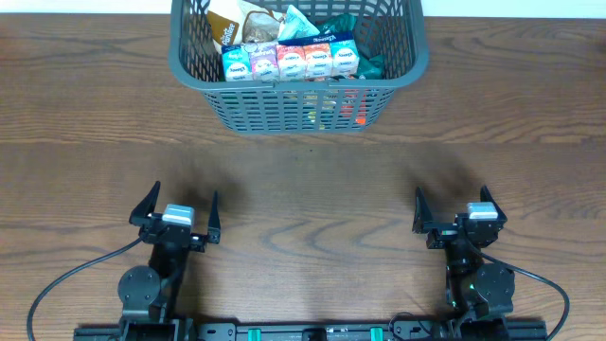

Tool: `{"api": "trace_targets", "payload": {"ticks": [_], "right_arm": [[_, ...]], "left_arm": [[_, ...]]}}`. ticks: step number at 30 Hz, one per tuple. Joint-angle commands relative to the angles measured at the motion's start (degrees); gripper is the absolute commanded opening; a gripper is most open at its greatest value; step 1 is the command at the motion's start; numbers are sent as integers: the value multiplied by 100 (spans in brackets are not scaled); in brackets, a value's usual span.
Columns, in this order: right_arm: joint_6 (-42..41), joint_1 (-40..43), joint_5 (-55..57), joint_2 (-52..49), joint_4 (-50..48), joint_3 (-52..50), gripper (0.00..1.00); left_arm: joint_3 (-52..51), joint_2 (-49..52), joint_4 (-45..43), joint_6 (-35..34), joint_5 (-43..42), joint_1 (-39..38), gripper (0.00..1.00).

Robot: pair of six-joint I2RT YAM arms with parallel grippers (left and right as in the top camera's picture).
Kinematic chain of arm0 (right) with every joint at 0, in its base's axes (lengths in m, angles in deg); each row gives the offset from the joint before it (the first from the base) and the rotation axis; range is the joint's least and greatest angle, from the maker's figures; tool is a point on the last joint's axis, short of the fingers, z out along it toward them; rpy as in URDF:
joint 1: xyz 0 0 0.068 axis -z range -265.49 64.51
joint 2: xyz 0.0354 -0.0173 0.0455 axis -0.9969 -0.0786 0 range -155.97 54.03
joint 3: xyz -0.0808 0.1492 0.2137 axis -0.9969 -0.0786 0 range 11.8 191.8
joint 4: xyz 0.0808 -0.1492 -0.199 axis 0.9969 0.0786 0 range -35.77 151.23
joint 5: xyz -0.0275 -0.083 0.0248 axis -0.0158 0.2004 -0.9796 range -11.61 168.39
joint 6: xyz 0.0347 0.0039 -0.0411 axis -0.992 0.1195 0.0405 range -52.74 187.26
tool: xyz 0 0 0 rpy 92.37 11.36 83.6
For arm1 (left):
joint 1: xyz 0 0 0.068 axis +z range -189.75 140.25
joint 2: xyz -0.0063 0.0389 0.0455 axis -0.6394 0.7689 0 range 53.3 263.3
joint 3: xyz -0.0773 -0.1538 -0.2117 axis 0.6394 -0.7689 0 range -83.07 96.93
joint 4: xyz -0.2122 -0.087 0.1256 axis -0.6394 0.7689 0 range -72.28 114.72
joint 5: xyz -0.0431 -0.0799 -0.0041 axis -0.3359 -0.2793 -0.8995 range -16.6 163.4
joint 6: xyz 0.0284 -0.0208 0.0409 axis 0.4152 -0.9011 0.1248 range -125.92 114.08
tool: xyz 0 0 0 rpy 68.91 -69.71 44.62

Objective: Pack container

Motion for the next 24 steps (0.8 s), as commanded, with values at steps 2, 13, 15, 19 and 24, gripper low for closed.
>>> {"api": "trace_targets", "payload": {"ticks": [2, 13, 15, 19, 24], "right_arm": [[-15, 42, 76, 35, 22, -11, 99], [-15, 42, 79, 35, 22, -11, 99], [-15, 42, 79, 35, 22, -11, 99], [-15, 42, 79, 35, 22, -11, 99], [-15, 42, 79, 35, 22, -11, 99]], "left_arm": [[-11, -157, 308, 59, -39, -22, 99], [-9, -157, 800, -363, -42, -48, 99], [-9, -157, 800, -363, -42, -50, 99], [-9, -157, 800, -363, -42, -50, 99], [-9, -157, 798, -361, -39, -48, 99]]}}
